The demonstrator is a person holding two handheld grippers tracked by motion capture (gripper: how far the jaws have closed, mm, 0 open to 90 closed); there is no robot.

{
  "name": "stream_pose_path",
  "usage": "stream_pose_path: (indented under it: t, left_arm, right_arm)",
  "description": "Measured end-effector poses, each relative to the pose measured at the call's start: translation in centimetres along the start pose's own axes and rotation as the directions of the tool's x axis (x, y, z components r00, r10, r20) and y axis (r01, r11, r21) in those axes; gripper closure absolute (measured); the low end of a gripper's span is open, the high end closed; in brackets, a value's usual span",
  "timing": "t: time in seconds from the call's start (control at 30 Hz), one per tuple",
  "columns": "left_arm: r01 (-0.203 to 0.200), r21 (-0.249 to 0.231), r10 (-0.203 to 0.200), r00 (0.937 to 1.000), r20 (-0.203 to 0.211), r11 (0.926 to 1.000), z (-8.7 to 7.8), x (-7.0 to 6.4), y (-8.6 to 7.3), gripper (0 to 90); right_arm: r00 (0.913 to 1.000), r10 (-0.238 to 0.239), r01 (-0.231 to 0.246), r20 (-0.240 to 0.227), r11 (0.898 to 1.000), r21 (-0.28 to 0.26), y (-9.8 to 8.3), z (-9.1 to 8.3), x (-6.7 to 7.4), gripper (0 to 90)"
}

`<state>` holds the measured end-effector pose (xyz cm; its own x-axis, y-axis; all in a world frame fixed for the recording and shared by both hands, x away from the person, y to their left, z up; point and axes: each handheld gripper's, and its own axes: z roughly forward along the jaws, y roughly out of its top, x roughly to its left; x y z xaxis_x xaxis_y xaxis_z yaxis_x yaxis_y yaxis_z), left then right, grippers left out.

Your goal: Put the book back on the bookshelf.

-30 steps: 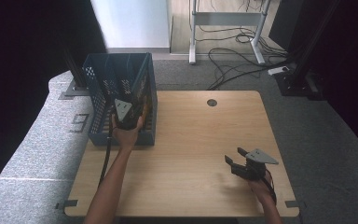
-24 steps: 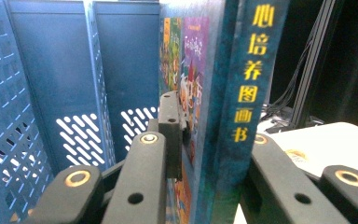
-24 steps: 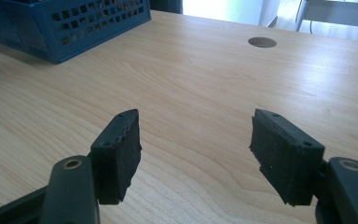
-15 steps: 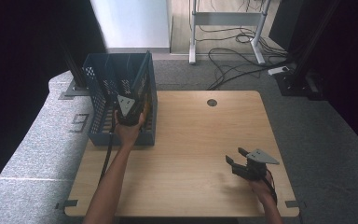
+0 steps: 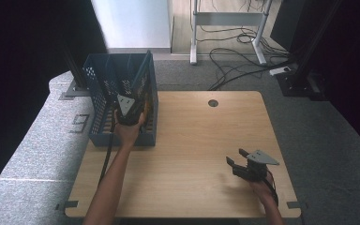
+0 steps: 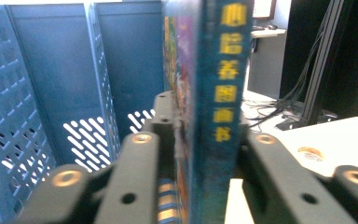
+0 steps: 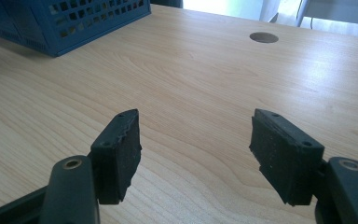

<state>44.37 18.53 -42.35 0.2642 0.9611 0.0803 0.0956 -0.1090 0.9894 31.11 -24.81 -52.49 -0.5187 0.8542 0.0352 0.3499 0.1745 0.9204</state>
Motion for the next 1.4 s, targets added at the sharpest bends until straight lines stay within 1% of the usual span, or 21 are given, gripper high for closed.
stream_pose_path:
  t: [0.03, 0.1, 0.23, 0.33, 0.4, 0.53, 0.67, 0.8, 0.9, 0.97, 1.07, 1.13, 1.23, 1.33, 1.4]
  left_arm:
    - [0.000, -0.005, 0.000, 1.0000, -0.002, 1.0000, -0.2, 0.0, 0.0, 67.2]
    - [0.003, -0.010, -0.003, 1.0000, 0.007, 0.9999, -0.4, 0.0, -0.1, 63.8]
    - [0.012, -0.004, -0.012, 0.9985, 0.053, 0.9999, -1.0, 0.2, -0.2, 58.8]
    - [0.009, -0.011, -0.008, 0.9978, 0.066, 0.9999, -1.5, 0.3, -0.2, 54.7]
    - [0.020, -0.011, -0.019, 0.9968, 0.077, 0.9997, -1.7, 0.4, -0.1, 52.5]
    - [0.018, -0.008, -0.017, 0.9962, 0.085, 0.9998, -1.9, 0.6, 0.0, 47.4]
    - [0.015, -0.003, -0.015, 0.9971, 0.075, 0.9999, -2.2, 0.9, 0.1, 42.7]
    - [0.026, 0.004, -0.026, 0.9959, 0.086, 0.9997, -2.6, 1.2, 0.1, 41.8]
    - [0.035, 0.007, -0.036, 0.9955, 0.087, 0.9994, -2.6, 1.4, 0.3, 40.1]
    - [0.027, 0.014, -0.028, 0.9956, 0.089, 0.9996, -2.8, 1.4, 0.3, 39.2]
    - [0.025, 0.031, -0.028, 0.9955, 0.090, 0.9992, -3.0, 1.4, 0.3, 37.1]
    - [0.022, 0.032, -0.025, 0.9953, 0.094, 0.9992, -3.3, 1.3, 0.2, 37.0]
    - [0.021, 0.039, -0.025, 0.9938, 0.108, 0.9990, -3.8, 1.2, 0.1, 36.8]
    - [0.013, 0.065, -0.022, 0.9916, 0.127, 0.9978, -4.1, 1.1, 0.0, 36.5]
    - [0.015, 0.076, -0.026, 0.9898, 0.140, 0.9970, -4.2, 1.1, -0.2, 36.3]
  right_arm:
    - [1.0000, 0.000, 0.000, 0.000, 1.000, 0.000, 0.0, 0.0, 0.0, 32.2]
    - [1.0000, 0.001, -0.001, -0.001, 1.000, -0.002, 0.0, 0.0, 0.0, 32.2]
    - [1.0000, 0.001, -0.001, 0.003, 1.000, -0.002, 0.0, 0.0, -0.1, 32.2]
    - [1.0000, -0.001, 0.001, 0.003, 1.000, 0.001, 0.0, 0.0, 0.0, 32.2]
    - [1.0000, -0.003, 0.003, 0.004, 1.000, 0.004, 0.0, 0.0, 0.1, 32.1]
    - [1.0000, 0.004, -0.004, 0.004, 1.000, 0.003, 0.0, 0.1, 0.1, 32.1]
    - [1.0000, 0.003, -0.003, 0.000, 1.000, 0.003, 0.0, 0.5, -0.1, 32.3]
    - [1.0000, -0.005, 0.005, -0.006, 1.000, 0.023, -0.2, 0.8, 0.0, 32.1]
    - [0.9999, -0.004, 0.005, -0.009, 1.000, 0.012, -0.1, 0.7, -0.1, 32.2]
    - [1.0000, -0.003, 0.003, -0.007, 1.000, 0.012, -0.1, 0.6, -0.2, 32.1]
    - [1.0000, -0.002, 0.002, 0.006, 1.000, 0.010, -0.2, 0.2, -0.3, 32.0]
    - [0.9998, 0.004, -0.004, 0.022, 1.000, 0.004, -0.2, -0.2, -0.3, 32.2]
    - [0.9995, 0.008, -0.008, 0.029, 1.000, -0.003, -0.1, -0.6, -0.3, 32.2]
    - [0.9993, 0.008, -0.008, 0.037, 1.000, -0.004, -0.1, -0.8, -0.3, 32.2]
    - [0.9992, 0.009, -0.009, 0.039, 1.000, -0.001, -0.1, -0.7, -0.2, 32.2]
